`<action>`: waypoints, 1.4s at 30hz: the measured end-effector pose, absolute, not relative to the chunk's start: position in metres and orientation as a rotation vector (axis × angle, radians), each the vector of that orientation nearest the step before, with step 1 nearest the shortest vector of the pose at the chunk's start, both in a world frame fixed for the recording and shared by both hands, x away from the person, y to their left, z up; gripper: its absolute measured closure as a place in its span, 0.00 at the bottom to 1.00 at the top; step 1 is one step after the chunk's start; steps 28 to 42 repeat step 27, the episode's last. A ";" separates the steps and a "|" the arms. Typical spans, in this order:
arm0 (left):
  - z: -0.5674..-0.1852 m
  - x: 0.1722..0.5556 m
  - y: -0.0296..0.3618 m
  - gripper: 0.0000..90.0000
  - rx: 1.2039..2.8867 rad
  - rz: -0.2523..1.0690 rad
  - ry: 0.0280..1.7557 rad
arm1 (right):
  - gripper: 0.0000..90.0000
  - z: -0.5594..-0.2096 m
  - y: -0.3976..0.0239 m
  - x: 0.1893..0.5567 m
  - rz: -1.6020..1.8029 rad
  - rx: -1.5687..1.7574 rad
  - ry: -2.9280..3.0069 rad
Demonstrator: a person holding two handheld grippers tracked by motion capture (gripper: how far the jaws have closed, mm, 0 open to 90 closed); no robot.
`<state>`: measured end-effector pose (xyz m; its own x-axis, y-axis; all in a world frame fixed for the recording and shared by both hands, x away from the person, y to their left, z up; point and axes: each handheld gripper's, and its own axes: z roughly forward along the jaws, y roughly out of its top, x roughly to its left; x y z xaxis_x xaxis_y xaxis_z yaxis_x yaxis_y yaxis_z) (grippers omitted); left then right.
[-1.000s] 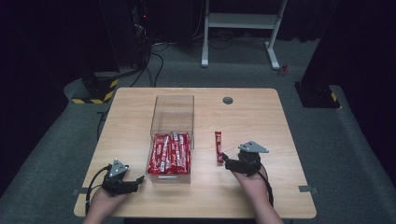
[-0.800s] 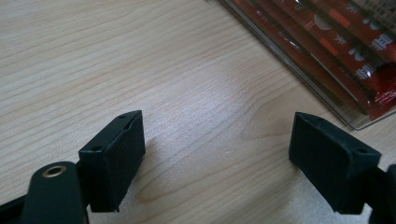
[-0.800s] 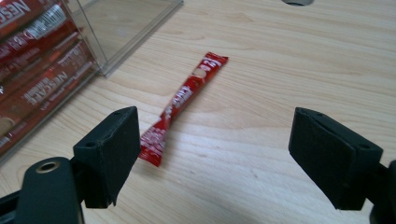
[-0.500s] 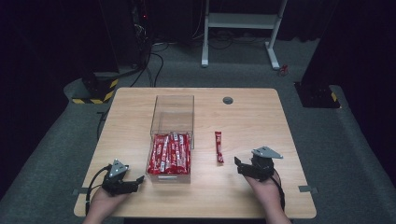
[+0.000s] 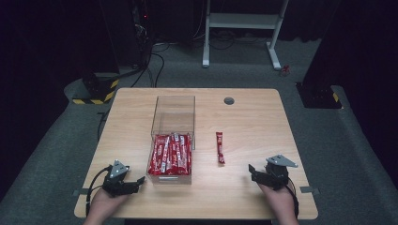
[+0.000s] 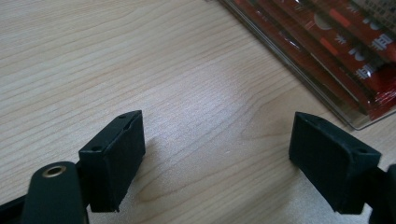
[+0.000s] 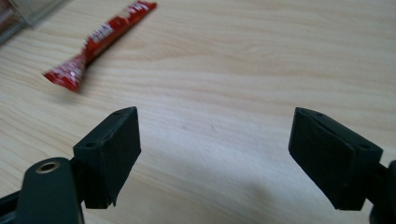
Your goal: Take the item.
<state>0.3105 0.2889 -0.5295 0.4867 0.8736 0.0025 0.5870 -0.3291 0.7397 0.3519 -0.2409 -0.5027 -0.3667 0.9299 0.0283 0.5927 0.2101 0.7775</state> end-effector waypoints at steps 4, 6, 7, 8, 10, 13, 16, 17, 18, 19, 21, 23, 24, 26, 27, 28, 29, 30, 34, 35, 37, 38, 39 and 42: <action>-0.530 0.311 0.289 0.21 2.045 0.534 1.200 | 0.18 -0.510 -0.251 0.347 0.953 1.441 2.041; -0.530 0.311 0.289 0.21 2.045 0.534 1.200 | 0.18 -0.514 -0.255 0.345 0.930 1.457 2.045; -0.530 0.311 0.289 0.21 2.045 0.534 1.200 | 0.18 -0.517 -0.257 0.343 0.904 1.464 2.045; -0.530 0.311 0.289 0.21 2.045 0.534 1.200 | 0.18 -0.519 -0.259 0.343 0.886 1.473 2.042; -0.530 0.311 0.289 0.21 2.044 0.534 1.200 | 0.18 -0.523 -0.263 0.342 0.860 1.486 2.048; -0.530 0.311 0.289 0.21 2.043 0.535 1.200 | 0.16 -0.524 -0.264 0.341 0.840 1.498 2.048; -0.530 0.311 0.289 0.21 2.040 0.536 1.201 | 0.16 -0.524 -0.264 0.341 0.842 1.500 2.051; -0.530 0.311 0.289 0.21 2.039 0.536 1.202 | 0.16 -0.524 -0.264 0.341 0.843 1.500 2.052; -0.530 0.311 0.289 0.21 2.039 0.537 1.201 | 0.16 -0.524 -0.264 0.341 0.843 1.500 2.052; -0.530 0.311 0.289 0.21 2.039 0.536 1.202 | 0.16 -0.524 -0.264 0.341 0.843 1.501 2.051; -0.530 0.311 0.289 0.21 2.039 0.536 1.202 | 0.16 -0.524 -0.264 0.342 0.841 1.505 2.048; -0.530 0.310 0.289 0.21 2.038 0.536 1.202 | 0.15 -0.524 -0.262 0.343 0.835 1.508 2.036; -0.530 0.310 0.289 0.21 2.038 0.535 1.202 | 0.15 -0.524 -0.261 0.343 0.836 1.514 2.039; -0.530 0.311 0.289 0.21 2.038 0.535 1.202 | 0.14 -0.524 -0.260 0.344 0.841 1.510 2.047; -0.530 0.311 0.289 0.21 2.038 0.535 1.202 | 0.13 -0.524 -0.260 0.344 0.842 1.509 2.051; -0.530 0.311 0.289 0.21 2.038 0.535 1.202 | 0.13 -0.524 -0.260 0.344 0.842 1.509 2.051; -0.530 0.311 0.289 0.21 2.038 0.535 1.202 | 0.13 -0.524 -0.260 0.344 0.842 1.509 2.051; -0.530 0.311 0.289 0.21 2.038 0.535 1.202 | 0.13 -0.524 -0.260 0.344 0.842 1.509 2.051; -0.530 0.311 0.289 0.21 2.038 0.535 1.202 | 0.13 -0.524 -0.260 0.344 0.842 1.509 2.051; -0.530 0.311 0.289 0.21 2.038 0.535 1.202 | 0.13 -0.524 -0.260 0.344 0.842 1.509 2.051; -0.530 0.311 0.289 0.21 2.038 0.535 1.202 | 0.13 -0.524 -0.260 0.344 0.842 1.509 2.051; -0.530 0.311 0.289 0.21 2.038 0.535 1.202 | 0.13 -0.524 -0.260 0.344 0.842 1.509 2.051; -0.530 0.311 0.289 0.21 2.038 0.535 1.202 | 0.13 -0.524 -0.260 0.344 0.842 1.509 2.051; -0.530 0.311 0.289 0.21 2.038 0.535 1.202 | 0.13 -0.524 -0.260 0.344 0.842 1.509 2.051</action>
